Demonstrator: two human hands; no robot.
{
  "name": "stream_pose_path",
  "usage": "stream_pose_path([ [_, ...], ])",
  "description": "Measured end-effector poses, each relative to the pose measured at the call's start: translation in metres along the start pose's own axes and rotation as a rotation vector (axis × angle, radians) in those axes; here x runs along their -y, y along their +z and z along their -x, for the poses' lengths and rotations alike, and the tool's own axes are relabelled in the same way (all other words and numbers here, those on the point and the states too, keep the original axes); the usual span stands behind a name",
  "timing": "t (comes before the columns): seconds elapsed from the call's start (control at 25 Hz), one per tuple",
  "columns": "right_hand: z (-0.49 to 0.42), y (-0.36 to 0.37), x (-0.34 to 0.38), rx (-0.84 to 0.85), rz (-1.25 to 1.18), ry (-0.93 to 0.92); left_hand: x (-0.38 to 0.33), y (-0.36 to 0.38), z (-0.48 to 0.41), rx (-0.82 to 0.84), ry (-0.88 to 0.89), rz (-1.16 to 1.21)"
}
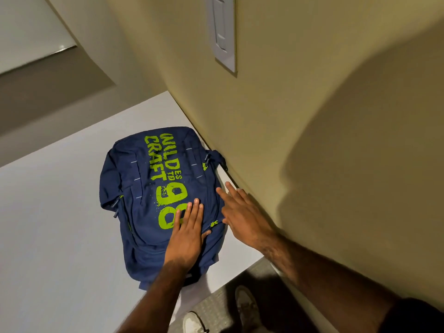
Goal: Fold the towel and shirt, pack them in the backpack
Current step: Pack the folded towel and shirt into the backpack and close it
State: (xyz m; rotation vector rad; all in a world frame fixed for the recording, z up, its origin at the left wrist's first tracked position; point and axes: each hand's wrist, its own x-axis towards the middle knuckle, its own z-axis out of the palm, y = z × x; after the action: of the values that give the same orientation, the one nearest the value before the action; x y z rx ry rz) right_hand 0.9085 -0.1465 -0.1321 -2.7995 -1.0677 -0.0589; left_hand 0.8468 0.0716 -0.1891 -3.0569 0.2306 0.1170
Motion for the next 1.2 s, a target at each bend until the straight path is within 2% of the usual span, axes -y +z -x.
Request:
stream_pose_path([
  [0.32,-0.093,-0.026,-0.025,0.116,0.446,0.015,-0.009,-0.004,0.012,-0.028,-0.071,0.126],
  [0.68,-0.208,0.013,-0.064,0.157,0.627,-0.003,-0.013,-0.002,0.018,-0.054,-0.119,0.191],
  [0.84,-0.211,0.03,-0.063,0.095,0.516,0.079,-0.011,-0.002,0.016,-0.022,-0.129,0.127],
  [1.0,-0.156,0.03,-0.029,0.17,0.268,0.225,0.004,0.002,0.033,-0.016,-0.112,0.116],
  [1.12,-0.11,0.036,-0.008,0.165,0.107,0.185,0.046,0.003,0.059,-0.031,-0.179,0.091],
  [1.2,-0.074,0.048,0.004,0.234,0.029,0.156,0.077,0.005,0.081,0.006,-0.238,0.067],
])
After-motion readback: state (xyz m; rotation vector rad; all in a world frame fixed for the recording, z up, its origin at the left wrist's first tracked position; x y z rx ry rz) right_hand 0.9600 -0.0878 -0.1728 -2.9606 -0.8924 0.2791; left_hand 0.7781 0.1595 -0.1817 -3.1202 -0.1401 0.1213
